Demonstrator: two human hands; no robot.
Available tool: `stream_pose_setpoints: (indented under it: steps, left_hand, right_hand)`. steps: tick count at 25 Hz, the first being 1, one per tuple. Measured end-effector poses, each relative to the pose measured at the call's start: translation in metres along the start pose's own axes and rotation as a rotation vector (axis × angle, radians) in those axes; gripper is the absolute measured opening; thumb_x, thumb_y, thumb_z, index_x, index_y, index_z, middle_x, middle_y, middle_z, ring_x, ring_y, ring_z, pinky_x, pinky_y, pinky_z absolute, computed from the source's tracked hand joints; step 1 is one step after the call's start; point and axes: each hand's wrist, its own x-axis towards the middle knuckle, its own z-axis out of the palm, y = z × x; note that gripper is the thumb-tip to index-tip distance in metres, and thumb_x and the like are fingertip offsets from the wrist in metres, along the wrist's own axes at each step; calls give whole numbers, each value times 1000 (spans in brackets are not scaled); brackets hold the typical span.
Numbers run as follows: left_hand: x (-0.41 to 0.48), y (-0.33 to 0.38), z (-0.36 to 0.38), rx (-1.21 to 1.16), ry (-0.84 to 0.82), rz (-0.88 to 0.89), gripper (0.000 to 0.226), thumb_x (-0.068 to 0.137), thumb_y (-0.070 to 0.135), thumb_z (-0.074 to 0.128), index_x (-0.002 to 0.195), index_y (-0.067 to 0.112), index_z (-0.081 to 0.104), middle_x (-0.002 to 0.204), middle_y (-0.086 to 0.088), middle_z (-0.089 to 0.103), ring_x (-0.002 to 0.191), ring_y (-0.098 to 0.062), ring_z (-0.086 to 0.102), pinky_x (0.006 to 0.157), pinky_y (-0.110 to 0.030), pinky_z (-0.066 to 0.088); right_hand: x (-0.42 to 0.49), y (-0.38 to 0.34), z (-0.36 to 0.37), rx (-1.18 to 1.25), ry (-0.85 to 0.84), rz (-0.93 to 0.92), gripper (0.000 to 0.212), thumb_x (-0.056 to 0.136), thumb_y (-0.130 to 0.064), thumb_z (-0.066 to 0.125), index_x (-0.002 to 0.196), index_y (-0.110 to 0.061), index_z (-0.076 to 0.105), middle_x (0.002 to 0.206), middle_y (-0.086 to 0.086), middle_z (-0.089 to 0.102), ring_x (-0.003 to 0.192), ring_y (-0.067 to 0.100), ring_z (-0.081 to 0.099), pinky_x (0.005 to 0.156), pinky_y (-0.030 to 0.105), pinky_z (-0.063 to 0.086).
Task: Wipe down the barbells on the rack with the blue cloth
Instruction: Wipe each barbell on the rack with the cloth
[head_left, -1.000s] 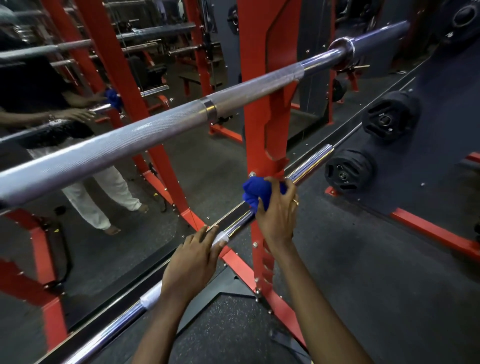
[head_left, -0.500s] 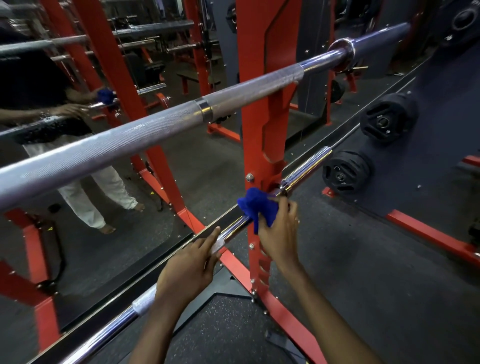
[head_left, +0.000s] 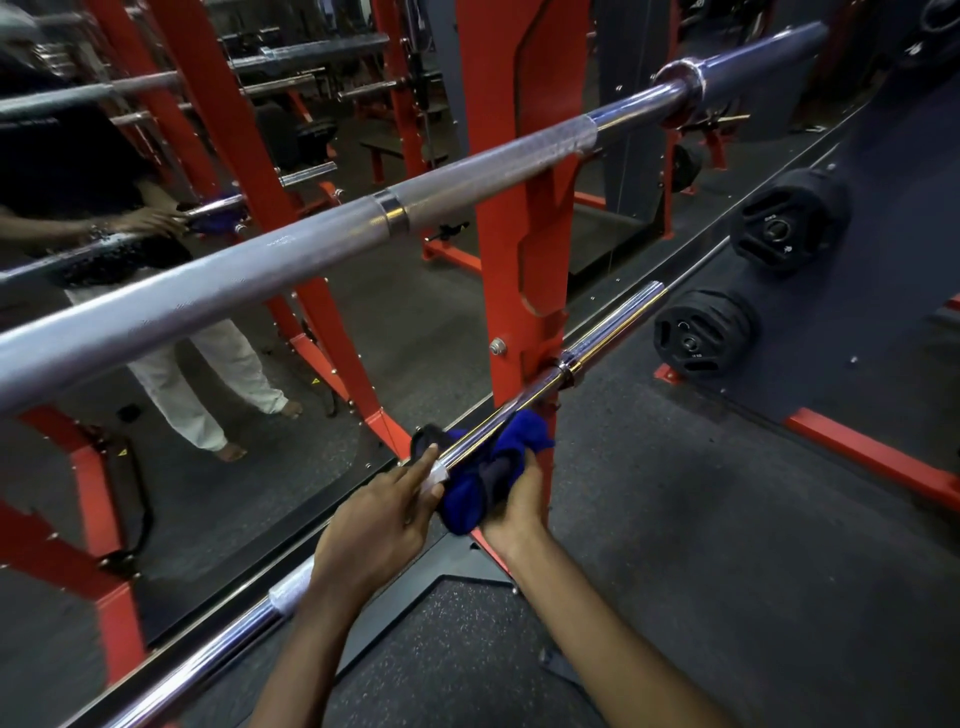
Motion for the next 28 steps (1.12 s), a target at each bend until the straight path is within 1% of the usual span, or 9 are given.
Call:
stream_pose_setpoints:
  steps: [3,7,9,12,16,21,23,25,28]
  left_hand:
    - [1,-1,2,25,19,9,56,104,57,32,159,44,23,125,11,62,111,-13,61,79,-29,45]
    - [1,0,3,37,20,2,56,104,54,37,158,45,24,122,12,64,108,-11,62,76,-28,44]
    - [5,0,5,-7,-9,-46,57,102,56,39,157,45,29,128,13,63,114,-13,63,83,-33,50]
    - [24,9,13,-80,-87,-86,67,94,67,36,152,33,43,136,7,61,121,-16,61,94,-35,50]
    - [64,41,28,-43,-124,-92,71,98,65,38,153,21,39,145,-2,55,129,-22,56,98,-37,46]
    - [83,65,44,148,-21,-7,64,105,50,37,161,20,26,139,-7,58,112,-32,64,84,-41,50]
    - [84,60,48,184,-12,47,61,106,49,36,161,24,24,140,-3,57,108,-32,65,80,-41,52]
    - [83,55,52,255,21,95,58,106,48,35,160,27,29,138,-1,59,102,-29,66,74,-39,53]
    - [87,68,55,271,114,-7,47,105,46,37,149,30,46,121,-1,67,94,-28,68,66,-38,52]
  right_hand:
    - [3,8,-21,-222,29,-129,41,92,-44,61,118,-13,64,120,13,65,107,28,65,118,48,40]
    - [-10,-54,-39,-1038,66,-1131,46,89,-22,75,133,-22,63,134,-3,61,120,11,61,104,25,49]
    - [1,-92,-34,-1229,104,-1315,53,85,-16,75,136,-21,64,138,0,55,125,17,56,107,28,45]
    - [28,-126,-19,-1541,81,-1212,53,81,-24,71,133,-24,64,133,8,56,119,34,54,107,49,47]
    - [52,-157,-10,-1823,-34,-1121,43,82,-30,69,124,-25,63,123,9,55,114,35,52,91,50,53]
    - [70,-162,-14,-1239,218,-1259,51,83,-10,71,130,-19,52,134,7,43,111,27,59,78,35,57]
    - [87,-182,-15,-1169,281,-1238,48,82,-8,70,126,-20,55,131,8,44,110,30,61,83,41,58]
    - [100,-199,-17,-1316,262,-1220,39,88,-27,69,125,-19,61,128,9,51,113,35,60,94,50,53]
    - [96,-193,-22,-1565,164,-1273,56,87,-61,66,128,-22,60,130,7,56,119,34,57,99,49,50]
